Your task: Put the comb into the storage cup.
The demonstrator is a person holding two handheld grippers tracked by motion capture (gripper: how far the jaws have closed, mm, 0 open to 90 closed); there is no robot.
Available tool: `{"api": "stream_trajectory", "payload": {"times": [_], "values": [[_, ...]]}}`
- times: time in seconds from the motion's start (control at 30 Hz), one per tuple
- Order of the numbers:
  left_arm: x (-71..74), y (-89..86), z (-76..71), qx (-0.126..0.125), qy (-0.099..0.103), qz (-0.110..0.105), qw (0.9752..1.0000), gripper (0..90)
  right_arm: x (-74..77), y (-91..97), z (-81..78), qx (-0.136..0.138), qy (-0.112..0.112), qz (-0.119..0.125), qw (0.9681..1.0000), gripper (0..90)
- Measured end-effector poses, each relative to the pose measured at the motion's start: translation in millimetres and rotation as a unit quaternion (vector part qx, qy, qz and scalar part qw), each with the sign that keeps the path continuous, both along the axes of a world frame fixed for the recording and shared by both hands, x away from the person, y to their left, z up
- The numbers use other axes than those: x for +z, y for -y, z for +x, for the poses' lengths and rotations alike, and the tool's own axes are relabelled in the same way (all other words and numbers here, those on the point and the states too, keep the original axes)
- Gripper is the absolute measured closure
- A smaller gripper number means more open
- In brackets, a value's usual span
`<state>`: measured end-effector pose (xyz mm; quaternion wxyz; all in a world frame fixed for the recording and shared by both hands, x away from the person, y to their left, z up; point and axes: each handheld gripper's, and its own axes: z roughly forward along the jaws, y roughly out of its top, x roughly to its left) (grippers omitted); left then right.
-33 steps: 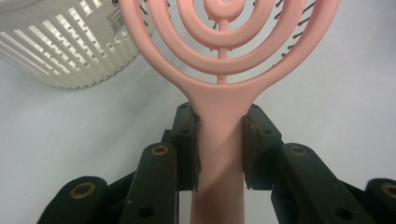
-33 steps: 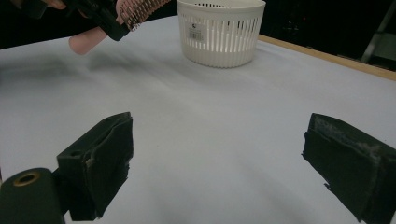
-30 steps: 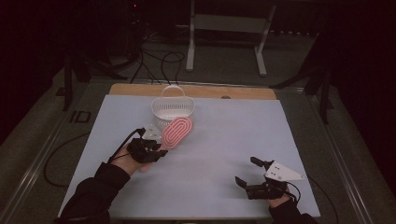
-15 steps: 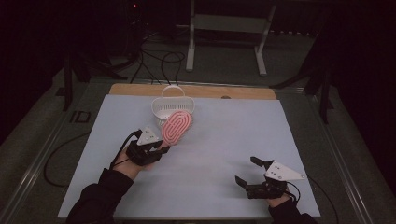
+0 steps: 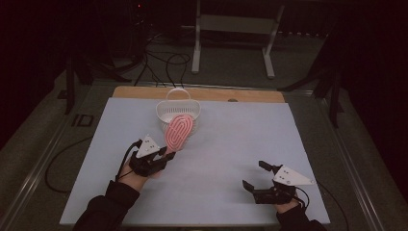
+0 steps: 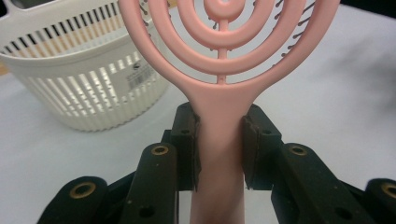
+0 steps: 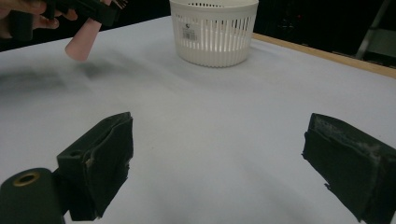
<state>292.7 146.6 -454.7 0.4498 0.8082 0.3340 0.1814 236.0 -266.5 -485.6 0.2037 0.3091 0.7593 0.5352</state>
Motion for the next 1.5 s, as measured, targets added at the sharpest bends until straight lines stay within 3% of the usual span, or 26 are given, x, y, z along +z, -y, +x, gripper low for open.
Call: {"api": "stream_trajectory", "payload": {"times": [0.27,0.4,0.73,0.9,0.97,1.07,1.2,1.5], "values": [[-10.5,-6.4,-7.9,0.012,0.011,-0.026,0.9995,70.6,-0.5,-1.1,0.9,-0.002,-0.002,0.001,1.0000,8.3],[-17.7,-13.8,-13.4,0.029,0.017,-0.043,0.9985,70.6,0.1,-1.0,1.0,-0.005,0.000,0.000,1.0000,8.3],[-30.6,-21.9,-23.7,0.032,0.040,-0.083,0.9953,70.5,0.5,-0.8,1.2,-0.009,-0.001,-0.003,1.0000,8.3],[-32.3,-19.9,-26.8,0.038,0.053,-0.081,0.9945,70.5,1.5,-0.6,1.5,-0.011,-0.003,0.001,0.9999,8.3],[-35.2,-16.4,-29.1,0.043,0.060,-0.063,0.9953,70.5,2.2,-1.9,1.6,-0.012,-0.008,0.000,0.9999,8.3],[-36.1,-13.9,-30.6,0.047,0.064,-0.055,0.9953,70.5,4.7,-2.0,2.4,-0.015,-0.010,0.000,0.9998,8.3],[-35.4,-14.2,-30.7,0.048,0.065,-0.058,0.9951,70.5,11.7,-2.4,3.8,-0.027,-0.016,0.008,0.9995,8.3],[-35.4,-17.5,-31.2,0.050,0.065,-0.064,0.9945,70.5,39.8,-9.3,4.2,-0.030,0.003,0.007,0.9995,8.3]]}}
